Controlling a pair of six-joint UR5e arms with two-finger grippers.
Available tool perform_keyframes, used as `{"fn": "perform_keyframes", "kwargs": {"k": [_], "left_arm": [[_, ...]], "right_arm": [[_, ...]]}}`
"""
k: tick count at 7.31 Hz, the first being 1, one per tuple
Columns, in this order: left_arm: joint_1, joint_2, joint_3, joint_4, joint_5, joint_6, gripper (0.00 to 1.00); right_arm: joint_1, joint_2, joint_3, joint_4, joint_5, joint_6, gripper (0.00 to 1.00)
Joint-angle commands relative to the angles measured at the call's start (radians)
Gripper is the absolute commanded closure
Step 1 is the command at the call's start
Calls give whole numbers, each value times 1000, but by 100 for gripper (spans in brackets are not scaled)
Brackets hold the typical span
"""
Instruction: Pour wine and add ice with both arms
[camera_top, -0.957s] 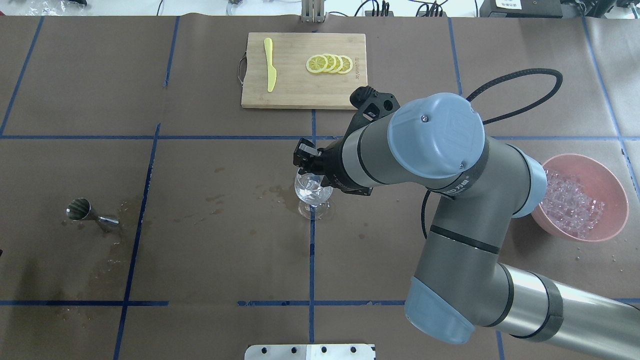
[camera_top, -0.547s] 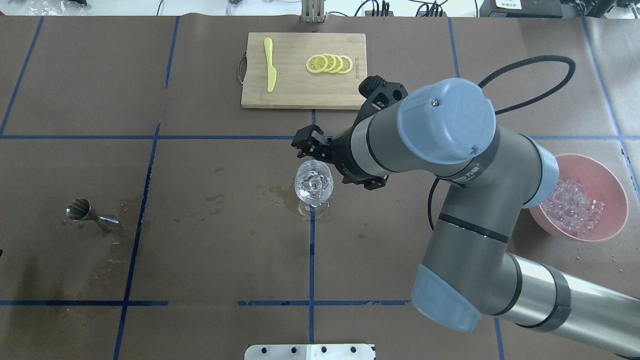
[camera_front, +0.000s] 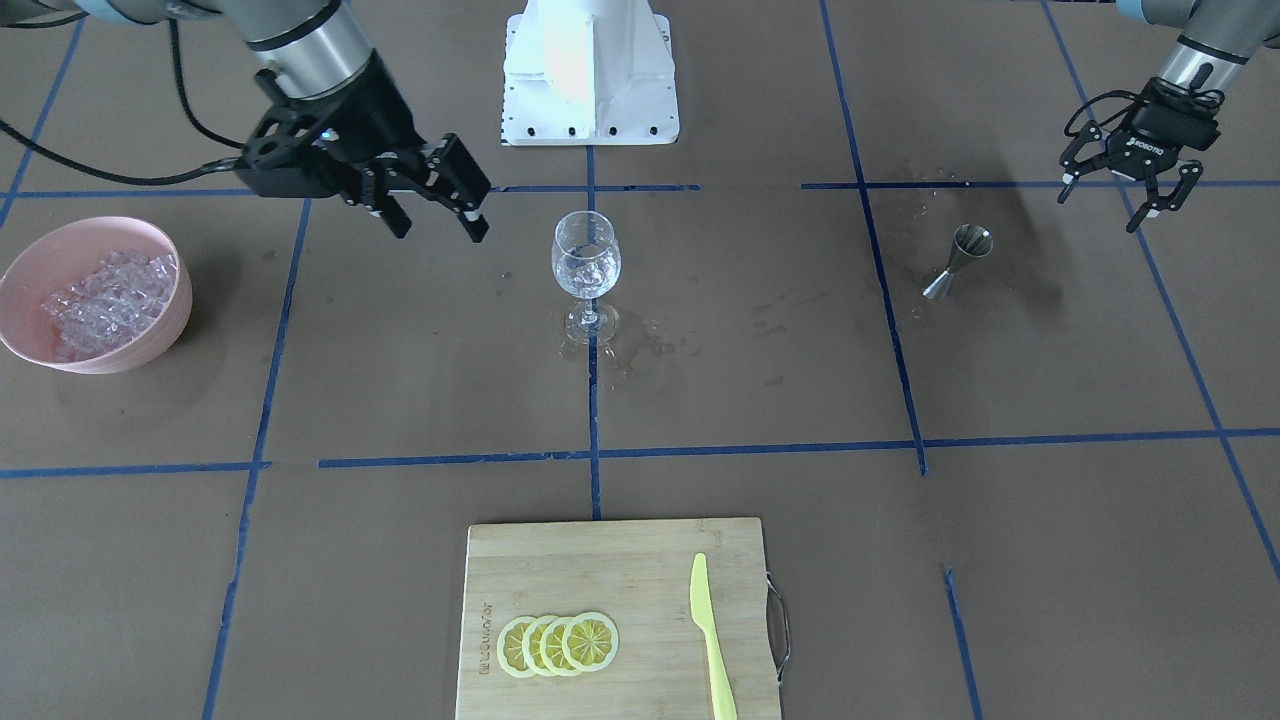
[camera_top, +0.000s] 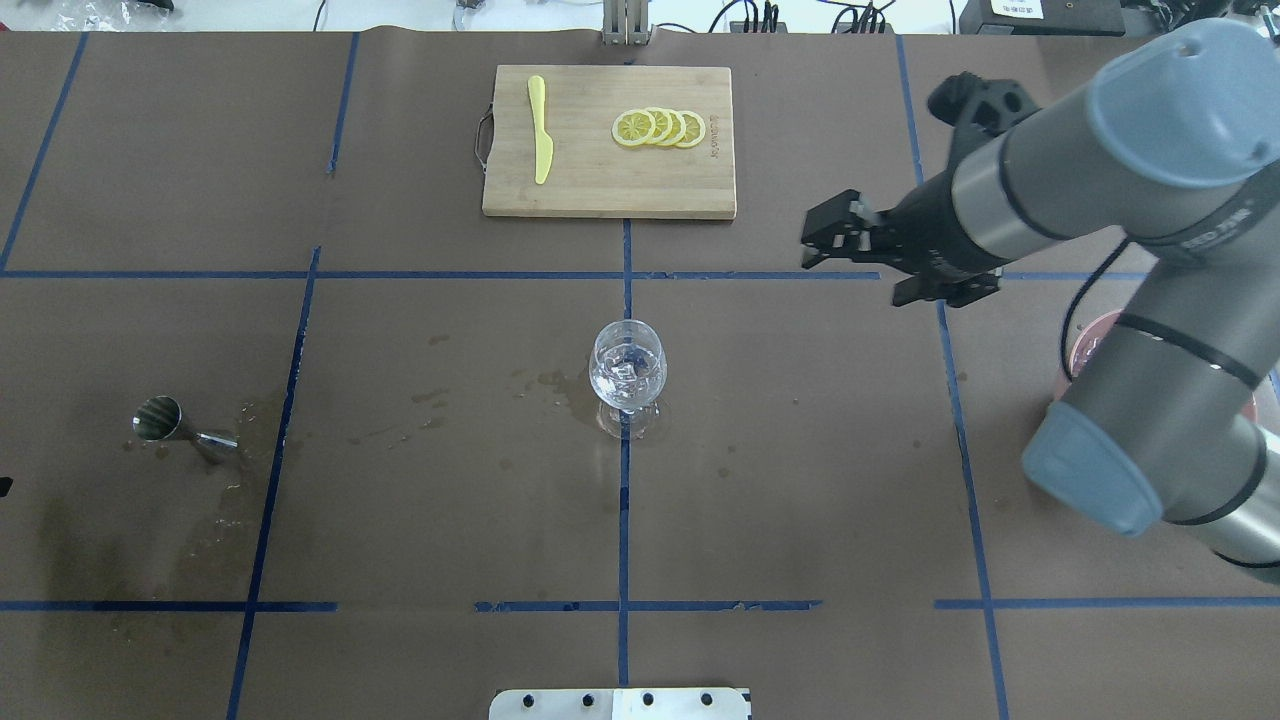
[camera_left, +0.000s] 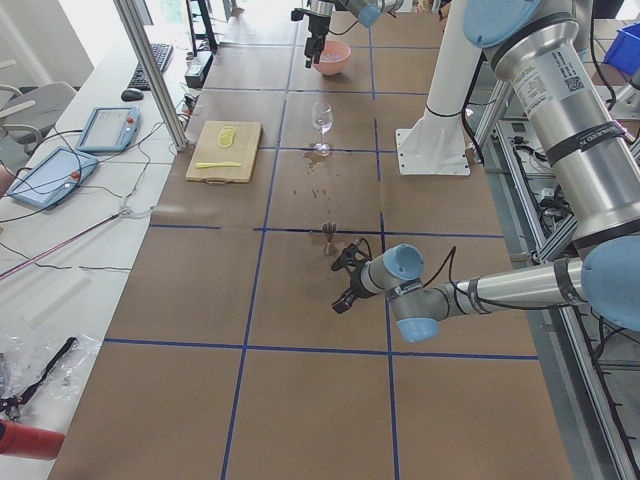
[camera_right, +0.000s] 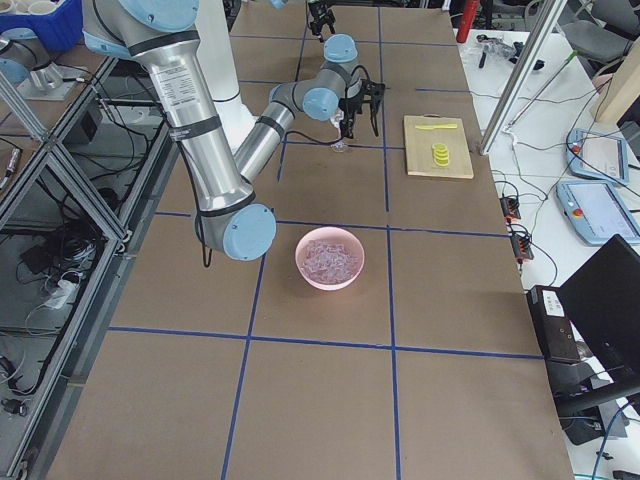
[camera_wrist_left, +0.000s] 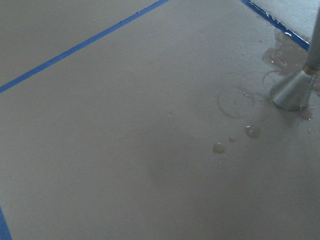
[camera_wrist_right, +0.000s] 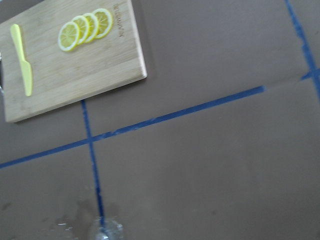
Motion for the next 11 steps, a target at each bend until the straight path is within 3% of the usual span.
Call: {"fn": "perform_keyframes", "kwargs": {"k": [1, 4, 6, 8, 11], "left_arm": [[-192, -89, -10, 247, -138, 118, 0], [-433, -209, -32, 569, -351, 324, 0], [-502, -215, -134, 822, -431, 364, 0], [-530, -260, -249, 1112, -488, 387, 0], [-652, -373, -273, 1463, -449, 678, 0]], "right_arm": [[182, -210, 0, 5, 90, -415, 0], [460, -332, -158, -5, 184, -987, 0], [586, -352, -290, -5, 223, -1226, 0], [597, -364, -358, 5, 217, -1291, 0], [597, -380, -365, 6, 209, -1297, 0]]}}
